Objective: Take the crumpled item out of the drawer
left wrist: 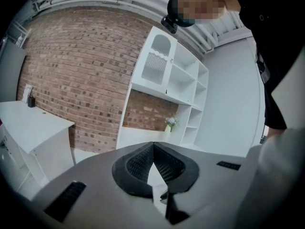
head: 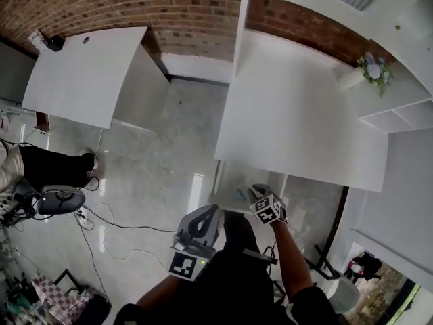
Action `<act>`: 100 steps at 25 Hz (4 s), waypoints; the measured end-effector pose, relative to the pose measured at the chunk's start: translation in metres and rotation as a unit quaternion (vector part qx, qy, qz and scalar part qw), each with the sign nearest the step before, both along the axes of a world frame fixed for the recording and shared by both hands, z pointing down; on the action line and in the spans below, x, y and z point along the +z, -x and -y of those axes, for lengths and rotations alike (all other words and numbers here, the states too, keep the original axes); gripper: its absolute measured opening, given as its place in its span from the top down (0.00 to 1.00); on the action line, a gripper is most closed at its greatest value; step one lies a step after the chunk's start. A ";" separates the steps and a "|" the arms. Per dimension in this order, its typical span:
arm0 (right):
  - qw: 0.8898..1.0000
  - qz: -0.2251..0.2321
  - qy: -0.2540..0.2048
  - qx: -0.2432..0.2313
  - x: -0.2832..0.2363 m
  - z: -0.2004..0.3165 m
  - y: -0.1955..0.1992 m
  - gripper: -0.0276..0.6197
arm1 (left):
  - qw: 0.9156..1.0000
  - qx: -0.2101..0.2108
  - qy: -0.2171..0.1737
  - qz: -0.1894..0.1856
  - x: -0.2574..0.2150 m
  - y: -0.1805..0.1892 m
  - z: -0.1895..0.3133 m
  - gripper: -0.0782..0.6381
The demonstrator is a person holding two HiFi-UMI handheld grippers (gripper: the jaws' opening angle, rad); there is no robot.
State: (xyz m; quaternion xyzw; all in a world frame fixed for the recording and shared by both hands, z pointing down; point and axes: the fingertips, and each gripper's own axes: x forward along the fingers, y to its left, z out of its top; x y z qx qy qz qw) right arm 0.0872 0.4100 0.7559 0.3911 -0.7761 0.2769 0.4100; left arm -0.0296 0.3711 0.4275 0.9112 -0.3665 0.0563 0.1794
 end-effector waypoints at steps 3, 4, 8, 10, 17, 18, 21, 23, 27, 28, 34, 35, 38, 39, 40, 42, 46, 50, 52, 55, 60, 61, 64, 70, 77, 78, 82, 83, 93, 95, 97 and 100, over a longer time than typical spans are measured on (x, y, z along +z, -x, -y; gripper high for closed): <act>0.999 -0.005 0.045 -0.013 0.042 -0.001 -0.001 0.80 | 1.000 -0.004 0.013 0.005 0.010 -0.002 0.009 0.87; 0.998 -0.007 0.058 -0.016 0.056 -0.001 -0.002 0.77 | 1.000 -0.006 0.018 0.007 0.015 -0.003 0.011 0.87; 0.995 -0.009 0.096 -0.016 0.101 -0.002 -0.007 0.73 | 0.999 -0.007 0.029 0.015 0.031 -0.005 0.019 0.87; 0.993 -0.009 0.114 -0.011 0.120 -0.003 -0.010 0.73 | 0.999 -0.007 0.034 0.017 0.039 -0.008 0.023 0.87; 0.989 -0.018 0.144 -0.019 0.167 -0.002 -0.012 0.68 | 0.998 -0.014 0.053 0.025 0.060 -0.016 0.032 0.87; 0.988 -0.018 0.149 -0.023 0.172 -0.002 -0.012 0.68 | 0.998 -0.015 0.055 0.027 0.063 -0.017 0.032 0.87; 0.985 -0.015 0.168 -0.033 0.184 -0.005 -0.010 0.65 | 0.998 -0.019 0.059 0.030 0.071 -0.019 0.031 0.87; 0.983 -0.016 0.179 -0.040 0.190 -0.008 -0.009 0.64 | 0.997 -0.020 0.063 0.032 0.073 -0.020 0.030 0.87; 0.978 -0.030 0.198 -0.055 0.204 -0.015 -0.008 0.64 | 0.997 -0.026 0.067 0.035 0.076 -0.020 0.031 0.87; 0.977 -0.034 0.201 -0.058 0.207 -0.017 -0.007 0.64 | 0.997 -0.027 0.068 0.036 0.077 -0.020 0.031 0.87; 0.975 -0.048 0.206 -0.063 0.218 -0.022 -0.006 0.72 | 0.996 -0.034 0.069 0.041 0.080 -0.015 0.032 0.87; 0.975 -0.049 0.207 -0.063 0.219 -0.023 -0.006 0.73 | 0.996 -0.035 0.069 0.041 0.080 -0.014 0.031 0.87; 0.974 -0.050 0.212 -0.061 0.220 -0.026 -0.006 0.75 | 0.996 -0.035 0.069 0.042 0.081 -0.012 0.029 0.87; 0.974 -0.051 0.214 -0.060 0.219 -0.027 -0.006 0.77 | 0.996 -0.035 0.069 0.042 0.080 -0.011 0.028 0.87; 0.973 -0.053 0.217 -0.060 0.219 -0.029 -0.006 0.79 | 0.996 -0.035 0.069 0.041 0.080 -0.011 0.027 0.87; 0.972 -0.058 0.220 -0.057 0.218 -0.033 -0.007 0.82 | 0.996 -0.035 0.069 0.039 0.078 -0.009 0.025 0.87; 0.973 -0.062 0.215 -0.050 0.211 -0.035 -0.010 0.83 | 0.997 -0.035 0.062 0.033 0.072 -0.005 0.021 0.87; 0.976 -0.067 0.201 -0.043 0.195 -0.026 -0.015 0.84 | 0.998 -0.033 0.055 0.026 0.064 0.002 0.019 0.87; 0.979 -0.071 0.188 -0.034 0.182 -0.020 -0.018 0.84 | 0.998 -0.032 0.047 0.018 0.056 0.005 0.017 0.87; 0.984 -0.077 0.160 -0.021 0.154 -0.013 -0.020 0.84 | 0.999 -0.029 0.028 0.005 0.037 0.013 0.010 0.87; 0.991 -0.092 0.098 0.016 0.093 -0.006 -0.021 0.84 | 1.000 -0.019 -0.012 -0.013 0.004 0.036 -0.009 0.87; 0.992 -0.096 0.080 0.027 0.078 0.000 -0.023 0.84 | 0.999 -0.016 -0.022 -0.018 -0.002 0.041 -0.011 0.87; 0.993 -0.097 0.027 0.067 0.028 0.001 -0.021 0.84 | 0.998 -0.001 -0.049 -0.032 -0.018 0.058 -0.026 0.87; 0.977 -0.067 -0.102 0.173 -0.099 -0.037 0.007 0.84 | 0.996 0.035 -0.074 -0.046 -0.039 0.102 -0.072 0.87; 0.932 0.019 -0.198 0.303 -0.210 -0.109 0.030 0.84 | 0.993 0.069 -0.083 -0.052 -0.047 0.116 -0.111 0.87; 0.925 0.030 -0.213 0.313 -0.226 -0.117 0.035 0.84 | 0.993 0.074 -0.084 -0.047 -0.048 0.117 -0.116 0.87; 0.903 0.049 -0.276 0.326 -0.288 -0.139 0.041 0.84 | 0.992 0.080 -0.084 -0.044 -0.049 0.110 -0.131 0.87; 0.898 0.048 -0.291 0.326 -0.301 -0.144 0.041 0.84 | 0.992 0.080 -0.081 -0.044 -0.048 0.107 -0.134 0.87; 0.871 0.072 -0.354 0.334 -0.358 -0.186 0.030 0.84 | 0.994 0.071 -0.072 -0.034 -0.048 0.083 -0.164 0.87; 0.869 0.079 -0.358 0.332 -0.362 -0.189 0.027 0.84 | 0.994 0.069 -0.074 -0.028 -0.048 0.078 -0.167 0.87; 0.869 0.083 -0.361 0.328 -0.365 -0.190 0.025 0.84 | 0.995 0.067 -0.074 -0.022 -0.048 0.074 -0.169 0.87; 0.869 0.087 -0.365 0.323 -0.368 -0.188 0.020 0.84 | 0.995 0.062 -0.071 -0.019 -0.045 0.070 -0.170 0.87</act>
